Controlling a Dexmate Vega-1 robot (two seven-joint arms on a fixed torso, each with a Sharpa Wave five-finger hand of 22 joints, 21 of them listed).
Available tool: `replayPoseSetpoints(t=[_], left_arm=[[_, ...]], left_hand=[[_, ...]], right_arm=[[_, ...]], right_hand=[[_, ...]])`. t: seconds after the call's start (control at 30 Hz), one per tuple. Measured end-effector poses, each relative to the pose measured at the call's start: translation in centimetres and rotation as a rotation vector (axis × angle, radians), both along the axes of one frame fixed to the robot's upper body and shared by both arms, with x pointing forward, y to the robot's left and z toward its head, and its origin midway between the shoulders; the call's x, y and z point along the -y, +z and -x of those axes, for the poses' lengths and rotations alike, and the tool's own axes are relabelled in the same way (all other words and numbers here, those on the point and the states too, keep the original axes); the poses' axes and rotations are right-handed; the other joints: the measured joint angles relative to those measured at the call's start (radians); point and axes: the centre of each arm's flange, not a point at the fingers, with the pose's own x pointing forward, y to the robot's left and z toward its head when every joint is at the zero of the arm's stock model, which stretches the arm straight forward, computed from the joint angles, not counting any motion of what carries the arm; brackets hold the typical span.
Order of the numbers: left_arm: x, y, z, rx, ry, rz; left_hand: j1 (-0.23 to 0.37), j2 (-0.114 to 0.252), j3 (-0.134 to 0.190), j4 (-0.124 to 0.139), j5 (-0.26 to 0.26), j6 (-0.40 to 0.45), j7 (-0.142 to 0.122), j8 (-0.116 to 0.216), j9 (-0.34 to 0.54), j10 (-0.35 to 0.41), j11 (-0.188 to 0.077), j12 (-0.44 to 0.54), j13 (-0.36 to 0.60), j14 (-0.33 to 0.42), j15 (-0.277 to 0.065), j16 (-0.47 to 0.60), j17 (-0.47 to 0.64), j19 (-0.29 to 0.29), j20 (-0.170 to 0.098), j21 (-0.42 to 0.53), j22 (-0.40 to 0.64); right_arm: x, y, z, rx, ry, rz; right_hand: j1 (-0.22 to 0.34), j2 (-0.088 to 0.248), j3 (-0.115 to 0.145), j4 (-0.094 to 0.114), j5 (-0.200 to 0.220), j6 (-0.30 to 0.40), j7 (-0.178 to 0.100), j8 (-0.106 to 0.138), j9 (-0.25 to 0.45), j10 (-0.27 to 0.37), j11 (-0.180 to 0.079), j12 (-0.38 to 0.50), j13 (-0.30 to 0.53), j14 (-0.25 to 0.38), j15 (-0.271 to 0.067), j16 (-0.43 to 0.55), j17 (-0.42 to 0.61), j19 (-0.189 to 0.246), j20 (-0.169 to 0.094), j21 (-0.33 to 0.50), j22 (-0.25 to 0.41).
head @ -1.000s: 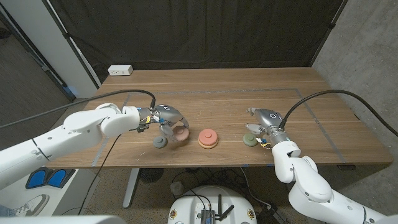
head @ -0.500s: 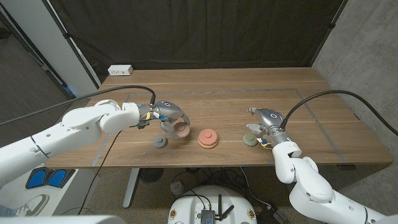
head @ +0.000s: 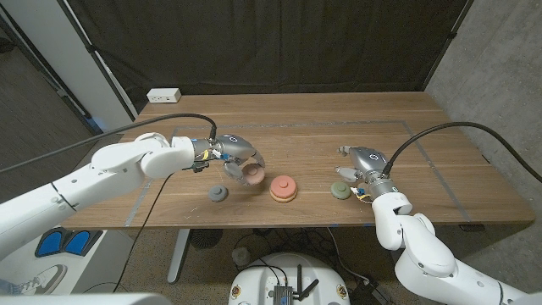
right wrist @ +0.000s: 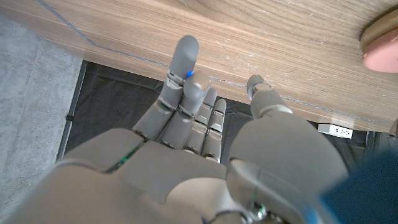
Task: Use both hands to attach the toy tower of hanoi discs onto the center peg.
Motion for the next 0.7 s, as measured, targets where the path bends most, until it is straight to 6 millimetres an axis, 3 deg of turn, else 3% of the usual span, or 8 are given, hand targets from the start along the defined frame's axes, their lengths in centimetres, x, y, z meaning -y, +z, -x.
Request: replayPoseSetpoints(t=[0.7], left_arm=[[2.4, 0.2, -0.6, -0.006, -0.099, -0.022]], left_hand=[[-0.008, -0.001, 0.000, 0.000, -0.003, 0.010, -0.003, -0.004, 0.000, 0.014, 0.000, -0.009, 0.000, 0.000, 0.000, 0.000, 0.000, 0.000, 0.000, 0.000, 0.000]], right_arm=[[0.2, 0.0, 0.2, 0.003, -0.011, -0.006]], right_hand=[[0.000, 0.000, 0.004, -0.004, 0.000, 0.000, 0.000, 0.000, 0.000, 0.000, 0.000, -0.005, -0.002, 0.000, 0.000, 0.000, -0.001, 0.000, 0.000, 0.000, 0.000]])
